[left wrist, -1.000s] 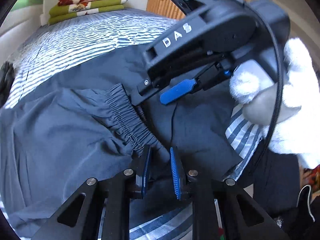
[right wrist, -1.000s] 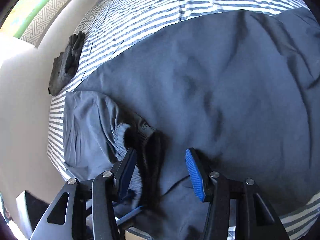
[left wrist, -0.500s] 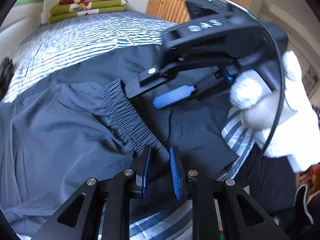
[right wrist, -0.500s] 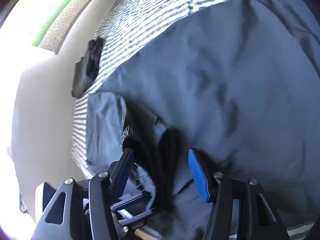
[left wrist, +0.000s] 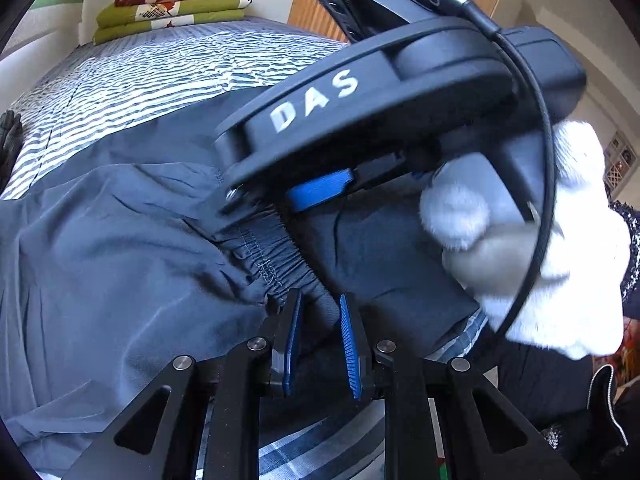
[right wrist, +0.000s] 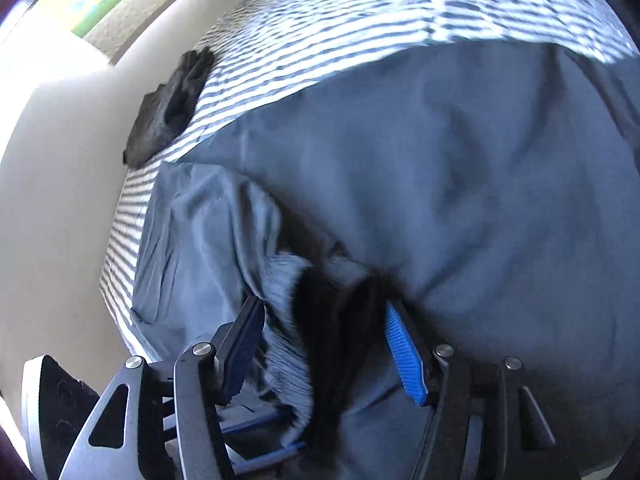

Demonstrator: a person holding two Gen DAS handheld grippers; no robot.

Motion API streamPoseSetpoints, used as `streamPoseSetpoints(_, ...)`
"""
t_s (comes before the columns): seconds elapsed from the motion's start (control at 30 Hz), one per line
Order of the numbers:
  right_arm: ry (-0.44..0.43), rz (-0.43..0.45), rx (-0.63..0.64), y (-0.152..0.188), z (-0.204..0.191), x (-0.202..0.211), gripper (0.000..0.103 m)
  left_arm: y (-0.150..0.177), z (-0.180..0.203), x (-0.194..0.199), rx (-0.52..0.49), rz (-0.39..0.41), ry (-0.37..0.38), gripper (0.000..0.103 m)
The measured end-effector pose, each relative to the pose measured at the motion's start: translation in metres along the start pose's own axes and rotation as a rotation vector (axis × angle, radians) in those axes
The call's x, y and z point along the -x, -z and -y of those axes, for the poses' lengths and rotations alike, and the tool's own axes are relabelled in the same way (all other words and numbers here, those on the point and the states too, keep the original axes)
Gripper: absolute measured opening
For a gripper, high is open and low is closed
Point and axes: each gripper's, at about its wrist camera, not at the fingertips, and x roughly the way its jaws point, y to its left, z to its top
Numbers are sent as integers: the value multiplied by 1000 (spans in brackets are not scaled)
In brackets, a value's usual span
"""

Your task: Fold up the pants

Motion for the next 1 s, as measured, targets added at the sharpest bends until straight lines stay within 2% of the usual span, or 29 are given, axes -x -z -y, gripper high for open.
streamPoseSetpoints(0.07, 18, 8, 35, 3, -8, -2, 58, 1, -1, 0, 3, 2, 4, 20)
streamPoseSetpoints(0.17, 0, 12, 26, 10, -1, -2, 51, 3, -3, 1, 12, 9, 12, 20)
streamPoseSetpoints(0.23, 19, 19, 16, 11, 1, -2, 37, 2, -5, 0, 16, 12, 17, 20)
streamPoseSetpoints(0.27, 35, 18, 12, 9, 1, -3, 34, 2, -4, -1, 15, 13, 16, 20)
streamPoseSetpoints(0.33, 44, 16, 4, 9, -3, -2, 19, 1, -2, -1, 8, 11, 14, 21)
streamPoseSetpoints(0.43, 107, 18, 47, 9, -17, 2, 14, 1, 3, 6, 2, -14, 3, 38)
streamPoseSetpoints(0.47, 117, 26, 65, 8, -23, 7, 13, 1, 3, 12, 16, -26, 8, 49)
streamPoseSetpoints(0.5, 118, 32, 74, 8, -25, 12, 13, 3, 0, 22, 40, -24, 16, 55)
streamPoseSetpoints(0.53, 121, 39, 81, 5, -29, 16, 13, 5, -4, 34, 59, -4, 23, 55)
streamPoseSetpoints(0.6, 128, 55, 93, 1, -32, 28, 13, 14, -19, 64, 107, 44, 8, 56)
streamPoseSetpoints(0.7, 172, 75, 107, -7, -33, 41, 13, 32, -58, 107, 166, 104, -122, 56)
streamPoseSetpoints(0.77, 185, 75, 98, -11, -31, 48, 13, 43, -95, 129, 216, 113, -221, 56)
streamPoseSetpoints(0.83, 212, 74, 98, -14, -27, 52, 13, 54, -128, 139, 255, 97, -262, 56)
streamPoseSetpoints(0.9, 255, 69, 97, -15, -22, 53, 13, 59, -159, 142, 292, 79, -334, 55)
streamPoseSetpoints(1.0, 270, 25, 62, -12, -10, 46, 13, 65, -192, 143, 333, 68, -259, 55)
